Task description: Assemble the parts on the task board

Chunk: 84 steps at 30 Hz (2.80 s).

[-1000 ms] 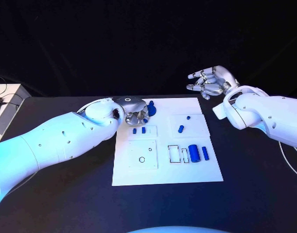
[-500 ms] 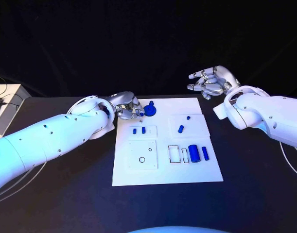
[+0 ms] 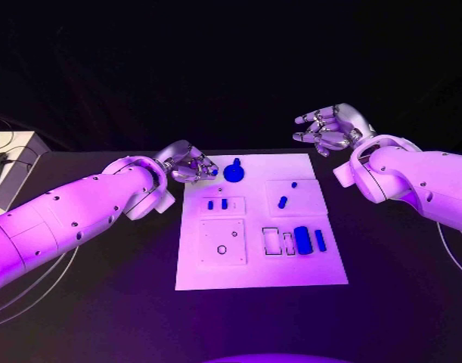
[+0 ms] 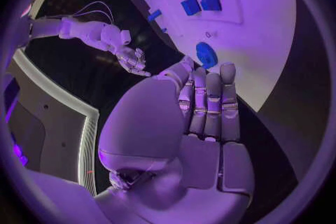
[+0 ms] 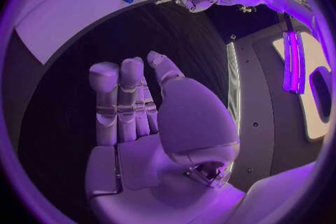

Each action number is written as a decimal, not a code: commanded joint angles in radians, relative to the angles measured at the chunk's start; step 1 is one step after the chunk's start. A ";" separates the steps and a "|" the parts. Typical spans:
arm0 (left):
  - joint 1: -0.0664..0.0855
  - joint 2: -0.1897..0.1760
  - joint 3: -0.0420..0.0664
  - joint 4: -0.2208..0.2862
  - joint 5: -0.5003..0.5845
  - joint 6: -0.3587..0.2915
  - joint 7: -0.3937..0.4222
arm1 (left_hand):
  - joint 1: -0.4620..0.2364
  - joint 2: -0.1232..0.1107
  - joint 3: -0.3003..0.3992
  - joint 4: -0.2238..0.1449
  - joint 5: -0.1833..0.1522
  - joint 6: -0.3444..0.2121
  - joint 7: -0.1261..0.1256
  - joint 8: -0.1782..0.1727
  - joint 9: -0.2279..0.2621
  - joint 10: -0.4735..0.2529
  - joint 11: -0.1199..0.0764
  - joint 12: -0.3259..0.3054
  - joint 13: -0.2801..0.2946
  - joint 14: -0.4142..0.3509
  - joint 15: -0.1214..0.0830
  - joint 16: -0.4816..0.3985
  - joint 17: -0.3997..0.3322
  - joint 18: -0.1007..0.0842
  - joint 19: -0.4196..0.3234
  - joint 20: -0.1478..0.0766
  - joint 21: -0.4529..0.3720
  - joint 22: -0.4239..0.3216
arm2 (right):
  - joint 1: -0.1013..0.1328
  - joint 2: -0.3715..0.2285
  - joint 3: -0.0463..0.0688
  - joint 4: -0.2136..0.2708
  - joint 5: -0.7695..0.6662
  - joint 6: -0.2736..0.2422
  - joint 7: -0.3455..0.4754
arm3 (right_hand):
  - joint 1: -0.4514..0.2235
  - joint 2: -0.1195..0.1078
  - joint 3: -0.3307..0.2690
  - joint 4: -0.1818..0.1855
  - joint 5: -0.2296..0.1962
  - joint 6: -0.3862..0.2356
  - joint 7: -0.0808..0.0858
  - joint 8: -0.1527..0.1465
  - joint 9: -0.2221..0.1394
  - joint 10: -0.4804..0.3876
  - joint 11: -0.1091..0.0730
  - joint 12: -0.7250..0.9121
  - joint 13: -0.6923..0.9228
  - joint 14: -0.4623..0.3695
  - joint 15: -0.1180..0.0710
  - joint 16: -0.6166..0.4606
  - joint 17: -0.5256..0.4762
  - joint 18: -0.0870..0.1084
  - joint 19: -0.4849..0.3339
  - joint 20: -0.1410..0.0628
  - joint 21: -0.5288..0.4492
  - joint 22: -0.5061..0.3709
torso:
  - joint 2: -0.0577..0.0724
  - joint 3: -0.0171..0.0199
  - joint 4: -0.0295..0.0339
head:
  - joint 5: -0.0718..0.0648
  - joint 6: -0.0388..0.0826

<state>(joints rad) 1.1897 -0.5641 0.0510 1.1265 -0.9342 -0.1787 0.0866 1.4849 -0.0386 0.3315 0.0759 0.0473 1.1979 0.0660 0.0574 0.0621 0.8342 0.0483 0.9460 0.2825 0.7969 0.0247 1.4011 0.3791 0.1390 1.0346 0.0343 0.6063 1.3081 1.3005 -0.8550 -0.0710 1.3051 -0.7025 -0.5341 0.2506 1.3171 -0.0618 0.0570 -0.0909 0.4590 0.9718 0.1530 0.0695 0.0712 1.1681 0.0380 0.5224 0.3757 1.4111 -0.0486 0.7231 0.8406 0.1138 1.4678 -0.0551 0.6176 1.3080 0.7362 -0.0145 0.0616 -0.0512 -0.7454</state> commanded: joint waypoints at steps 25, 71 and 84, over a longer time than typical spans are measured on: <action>-0.026 0.045 -0.008 -0.031 -0.177 0.065 0.018 | -0.020 0.009 -0.012 -0.005 0.002 0.020 -0.005 0.007 0.006 -0.043 -0.026 0.259 0.177 0.019 -0.021 0.124 0.076 -0.005 0.025 -0.026 0.069 0.023 | -0.002 0.002 0.000 -0.001 0.002 0.012 0.011 | -0.009 -0.004 0.002 0.001 0.006 0.002 0.007 -0.005 -0.001 0.000 -0.008 0.006 0.001 0.007 0.000 -0.006 0.002 0.007 0.054 -0.008 0.000 0.079 | 0.002 0.0005 -0.0023 | -0.005 -0.004; -0.025 0.061 -0.008 -0.022 -0.357 0.046 -0.056 | -0.053 0.013 0.002 -0.053 0.003 0.024 -0.010 0.006 0.006 0.108 -0.072 0.257 0.393 0.467 -0.085 -0.011 0.650 -0.015 0.303 -0.081 0.485 0.087 | -0.002 0.004 0.000 -0.001 0.002 0.012 0.012 | -0.007 -0.004 0.001 0.002 0.007 0.001 0.007 -0.005 -0.001 0.000 -0.008 0.007 0.002 0.008 0.000 -0.006 0.002 0.007 0.054 -0.008 0.000 0.079 | 0.002 0.0007 -0.0019 | -0.013 -0.014; -0.024 0.060 -0.008 -0.025 -0.374 0.052 -0.075 | -0.050 0.013 0.003 -0.054 0.003 0.023 -0.009 0.006 0.006 0.108 -0.072 0.254 0.398 0.468 -0.084 -0.017 0.657 -0.016 0.302 -0.082 0.486 0.086 | -0.003 0.004 0.000 -0.002 0.002 0.013 0.012 | -0.008 -0.005 0.000 0.002 0.007 0.001 0.007 -0.005 -0.001 0.000 -0.008 0.008 0.003 0.009 0.000 -0.007 0.001 0.007 0.054 -0.008 0.001 0.078 | 0.002 0.0009 -0.0014 | -0.013 -0.014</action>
<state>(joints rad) 1.1660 -0.5039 0.0442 1.1033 -1.2927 -0.1418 0.0305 1.4302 -0.0359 0.3288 0.0237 0.0474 1.2158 0.0549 0.0575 0.0621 0.9369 -0.0249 1.2052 0.6799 1.2580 -0.0571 1.3870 1.0353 0.1380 1.3365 -0.0496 1.0872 1.3073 1.2984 -0.8519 -0.0711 1.3033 -0.7000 -0.5327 0.2512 1.3173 -0.0620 0.0570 -0.0909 0.4628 0.9743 0.1541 0.0695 0.0712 1.1665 0.0360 0.5265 0.3778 1.4111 -0.0486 0.7194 0.8404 0.1138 1.4677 -0.0550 0.6176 1.3076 0.7378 -0.0138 0.0601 -0.0643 -0.7600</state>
